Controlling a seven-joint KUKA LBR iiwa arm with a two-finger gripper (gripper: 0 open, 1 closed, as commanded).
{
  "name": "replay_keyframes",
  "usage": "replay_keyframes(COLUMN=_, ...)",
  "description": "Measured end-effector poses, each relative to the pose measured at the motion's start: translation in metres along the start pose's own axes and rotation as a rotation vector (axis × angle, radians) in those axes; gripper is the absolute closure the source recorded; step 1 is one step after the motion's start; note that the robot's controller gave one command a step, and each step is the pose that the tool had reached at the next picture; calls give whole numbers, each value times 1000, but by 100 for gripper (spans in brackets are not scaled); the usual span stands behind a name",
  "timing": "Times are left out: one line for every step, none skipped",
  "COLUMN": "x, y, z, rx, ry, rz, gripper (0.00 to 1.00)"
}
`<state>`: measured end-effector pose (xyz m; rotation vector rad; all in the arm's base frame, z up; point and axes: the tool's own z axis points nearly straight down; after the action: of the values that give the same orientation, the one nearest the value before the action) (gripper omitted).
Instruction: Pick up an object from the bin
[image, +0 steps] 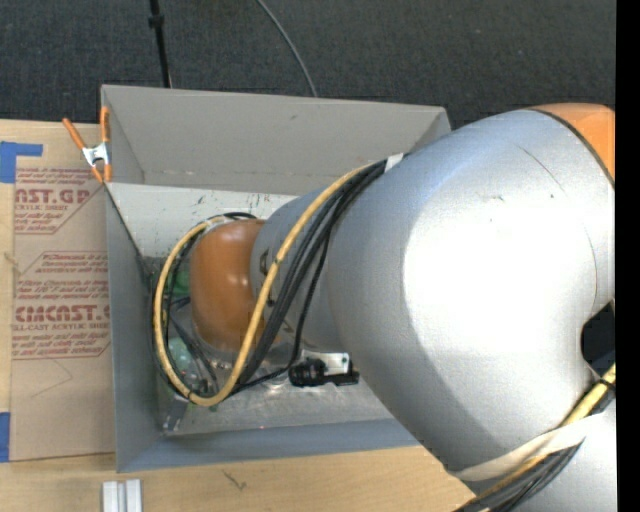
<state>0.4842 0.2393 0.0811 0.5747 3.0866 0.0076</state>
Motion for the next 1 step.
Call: replay_keyframes(x=0, y=1, z=-19, rx=4, ry=1, rz=-1, gripper=100)
